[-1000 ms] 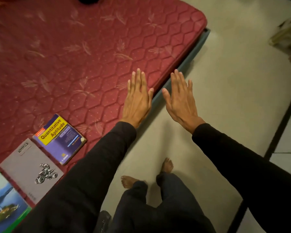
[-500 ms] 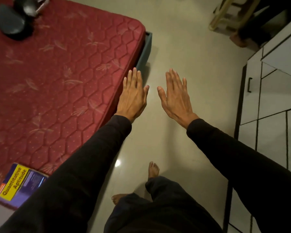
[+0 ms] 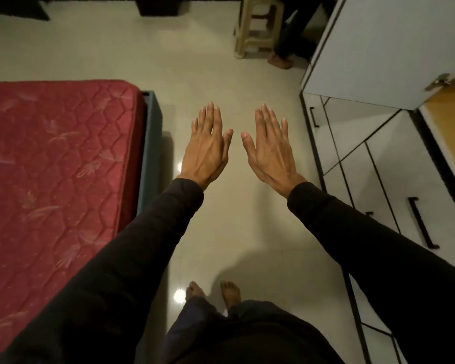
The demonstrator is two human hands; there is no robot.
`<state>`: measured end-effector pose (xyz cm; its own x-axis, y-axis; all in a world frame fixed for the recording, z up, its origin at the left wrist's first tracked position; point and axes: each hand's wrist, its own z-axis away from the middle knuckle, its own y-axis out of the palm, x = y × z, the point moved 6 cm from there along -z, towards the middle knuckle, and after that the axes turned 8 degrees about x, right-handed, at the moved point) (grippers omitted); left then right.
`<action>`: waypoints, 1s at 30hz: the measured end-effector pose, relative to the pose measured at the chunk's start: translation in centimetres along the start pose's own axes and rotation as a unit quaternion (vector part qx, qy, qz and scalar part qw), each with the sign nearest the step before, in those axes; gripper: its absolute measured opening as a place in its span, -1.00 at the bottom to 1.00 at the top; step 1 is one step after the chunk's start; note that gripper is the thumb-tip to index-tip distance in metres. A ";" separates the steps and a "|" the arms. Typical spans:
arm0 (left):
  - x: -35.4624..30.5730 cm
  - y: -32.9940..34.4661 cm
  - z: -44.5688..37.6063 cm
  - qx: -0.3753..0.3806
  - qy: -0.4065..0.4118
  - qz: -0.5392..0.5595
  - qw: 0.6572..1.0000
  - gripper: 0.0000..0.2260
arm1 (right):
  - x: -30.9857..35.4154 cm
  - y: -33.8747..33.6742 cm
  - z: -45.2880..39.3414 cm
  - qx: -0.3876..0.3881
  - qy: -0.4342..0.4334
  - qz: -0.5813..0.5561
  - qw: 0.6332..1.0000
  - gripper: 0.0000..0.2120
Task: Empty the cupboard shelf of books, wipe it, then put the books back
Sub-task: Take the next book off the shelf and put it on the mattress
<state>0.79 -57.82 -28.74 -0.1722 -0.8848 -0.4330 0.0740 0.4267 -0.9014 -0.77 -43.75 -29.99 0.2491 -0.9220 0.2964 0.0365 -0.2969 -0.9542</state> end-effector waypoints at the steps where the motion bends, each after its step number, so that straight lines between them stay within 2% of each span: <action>1: -1.0 0.2 -1.1 0.006 0.019 0.004 1.000 -0.48 | -1.1 -0.7 -0.1 -0.011 0.014 0.002 1.000 -0.40; 13: -11.2 1.3 -13.0 0.076 0.229 0.004 0.970 -0.48 | -11.5 -8.5 -2.1 -0.121 0.196 0.015 0.973 -0.39; 23: -20.5 1.0 -18.3 0.103 0.371 0.004 0.923 -0.47 | -16.9 -14.5 -0.2 -0.200 0.319 0.060 0.924 -0.36; 30: -31.6 3.6 -20.1 0.128 0.456 0.025 0.880 -0.47 | -23.7 -20.5 4.2 -0.257 0.383 0.105 0.881 -0.39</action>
<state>-13.20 -24.53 -18.18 -0.8711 -0.2974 -0.3908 0.3028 0.3011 -0.9042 -3.31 -14.80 -17.66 -0.5356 -0.8086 0.2437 -0.4246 0.0085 -0.9053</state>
